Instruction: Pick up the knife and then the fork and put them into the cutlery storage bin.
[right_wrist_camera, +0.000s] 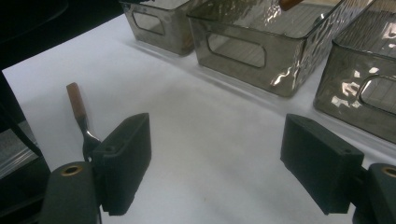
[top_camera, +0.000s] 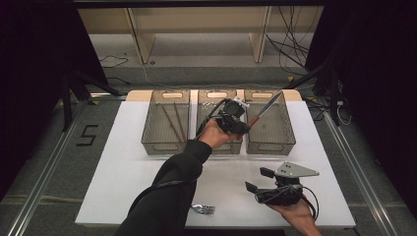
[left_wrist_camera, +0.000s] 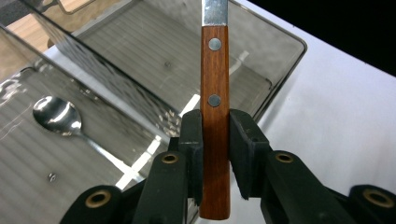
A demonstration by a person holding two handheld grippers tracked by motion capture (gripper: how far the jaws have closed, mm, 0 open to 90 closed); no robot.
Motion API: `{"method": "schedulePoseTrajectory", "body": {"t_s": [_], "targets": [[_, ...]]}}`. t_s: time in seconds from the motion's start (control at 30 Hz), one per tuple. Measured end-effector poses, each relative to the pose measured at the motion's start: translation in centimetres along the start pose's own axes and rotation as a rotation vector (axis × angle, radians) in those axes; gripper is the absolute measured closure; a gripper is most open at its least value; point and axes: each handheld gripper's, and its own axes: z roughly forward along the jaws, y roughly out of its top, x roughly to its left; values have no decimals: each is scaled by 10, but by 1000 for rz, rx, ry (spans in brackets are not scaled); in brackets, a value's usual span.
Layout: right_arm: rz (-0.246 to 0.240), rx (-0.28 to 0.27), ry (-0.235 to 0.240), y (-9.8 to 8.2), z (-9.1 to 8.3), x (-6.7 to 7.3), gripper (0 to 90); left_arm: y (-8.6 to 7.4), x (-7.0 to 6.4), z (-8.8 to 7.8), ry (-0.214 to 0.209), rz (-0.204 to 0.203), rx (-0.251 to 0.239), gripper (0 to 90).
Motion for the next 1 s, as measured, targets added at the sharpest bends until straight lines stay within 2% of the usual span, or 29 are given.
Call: {"method": "schedulePoseTrajectory", "body": {"t_s": [0.03,0.13,0.43,1.0], "targets": [[0,1,1,0,0,0,252,4,-1,4,-5,-10,-4,754],[0,0,3,0,0,0,252,8,-2,8,-5,-6,-6,754],[0,1,9,0,0,0,252,18,1,27,-12,-59,-20,754],[-6,0,15,0,-1,1,253,24,-1,46,-14,-97,-18,753]]}}
